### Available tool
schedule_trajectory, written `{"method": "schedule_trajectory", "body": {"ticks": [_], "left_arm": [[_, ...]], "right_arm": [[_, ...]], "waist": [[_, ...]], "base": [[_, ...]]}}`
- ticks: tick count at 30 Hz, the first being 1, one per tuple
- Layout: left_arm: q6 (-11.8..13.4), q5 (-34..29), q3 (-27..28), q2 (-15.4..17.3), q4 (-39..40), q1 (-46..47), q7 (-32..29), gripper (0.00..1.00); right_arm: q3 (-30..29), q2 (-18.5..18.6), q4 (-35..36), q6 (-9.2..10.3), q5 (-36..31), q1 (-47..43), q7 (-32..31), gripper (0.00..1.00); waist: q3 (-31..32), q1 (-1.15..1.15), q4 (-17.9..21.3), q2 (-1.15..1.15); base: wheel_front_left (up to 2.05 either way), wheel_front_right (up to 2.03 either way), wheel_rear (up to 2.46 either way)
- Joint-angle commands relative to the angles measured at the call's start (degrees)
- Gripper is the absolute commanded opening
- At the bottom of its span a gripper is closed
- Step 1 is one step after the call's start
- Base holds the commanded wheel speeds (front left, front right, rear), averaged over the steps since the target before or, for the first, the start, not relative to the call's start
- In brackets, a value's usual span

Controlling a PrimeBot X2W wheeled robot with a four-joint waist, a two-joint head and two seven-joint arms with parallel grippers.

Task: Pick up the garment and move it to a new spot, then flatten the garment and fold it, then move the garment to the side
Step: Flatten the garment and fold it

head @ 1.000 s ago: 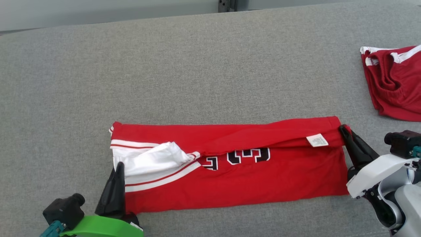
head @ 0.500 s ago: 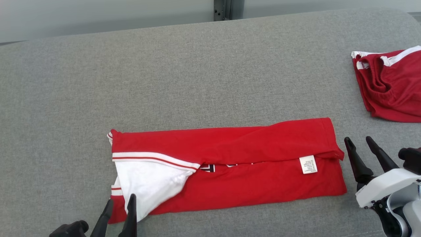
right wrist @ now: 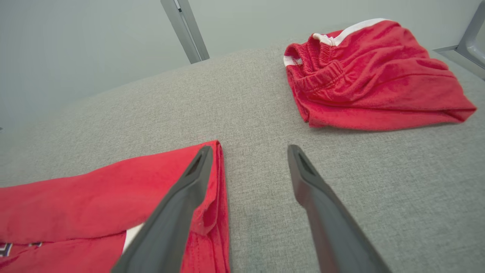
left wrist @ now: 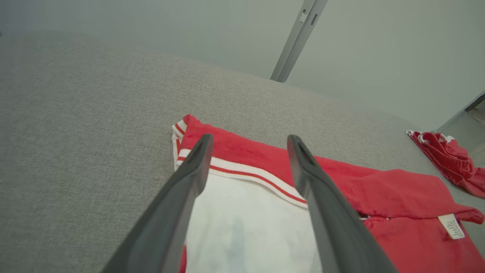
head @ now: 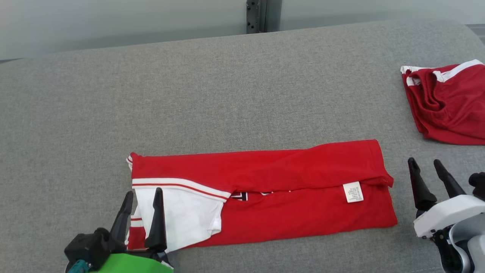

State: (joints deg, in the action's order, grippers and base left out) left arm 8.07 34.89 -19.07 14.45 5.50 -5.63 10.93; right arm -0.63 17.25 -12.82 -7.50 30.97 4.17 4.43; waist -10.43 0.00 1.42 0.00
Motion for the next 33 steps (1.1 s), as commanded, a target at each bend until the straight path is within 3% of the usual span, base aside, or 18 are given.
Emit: {"method": "schedule_trajectory", "body": {"ticks": [1, 10, 19, 20, 22, 25, 33], "left_arm": [[0.2, -1.1, -0.5, -0.5, -0.8, 1.5, 0.8, 1.00], [-0.9, -2.2, -2.1, -3.0, -6.0, 4.4, 2.6, 1.00], [-1.0, -2.3, -1.3, -3.6, -7.0, 4.9, 3.4, 1.00], [-1.0, -2.4, -1.2, -3.6, -7.0, 4.9, 3.4, 1.00], [-1.0, -2.5, -1.1, -3.6, -6.9, 5.0, 3.6, 1.00], [-1.2, -2.5, -0.8, -3.5, -6.9, 5.2, 3.7, 1.00], [-0.7, -2.8, -0.1, -2.7, -6.4, 4.9, 3.8, 1.00]], "right_arm": [[0.4, -0.6, -0.5, 0.02, -0.8, 1.2, -1.1, 1.00], [3.4, -2.4, -9.0, 0.01, -3.4, 6.1, -9.1, 1.00], [7.1, -2.8, -13.5, 0.01, -4.1, 6.2, -11.3, 1.00], [7.4, -2.9, -13.8, 0.01, -4.1, 6.4, -11.3, 0.87], [8.0, -2.9, -14.4, 0.01, -4.3, 6.7, -11.4, 0.37], [8.6, -2.7, -15.2, 0.01, -4.0, 7.5, -11.7, 0.00], [8.6, 0.9, -14.0, 0.06, -2.3, 10.1, -12.2, 0.00]], "waist": [[0.4, 0.00, 0.0, 0.00], [0.6, 0.00, -1.3, 0.00], [0.2, 0.00, -2.5, 0.00], [0.1, 0.00, -2.5, 0.00], [0.2, 0.00, -2.4, 0.00], [0.3, 0.00, -2.2, 0.00], [0.4, 0.00, -0.8, 0.00]], "base": [[0.00, 0.00, 0.00], [0.00, 0.00, 0.00], [0.00, 0.00, 0.00], [0.00, 0.00, 0.00], [0.00, 0.00, 0.00], [0.00, 0.00, 0.00], [0.00, 0.00, 0.00]]}}
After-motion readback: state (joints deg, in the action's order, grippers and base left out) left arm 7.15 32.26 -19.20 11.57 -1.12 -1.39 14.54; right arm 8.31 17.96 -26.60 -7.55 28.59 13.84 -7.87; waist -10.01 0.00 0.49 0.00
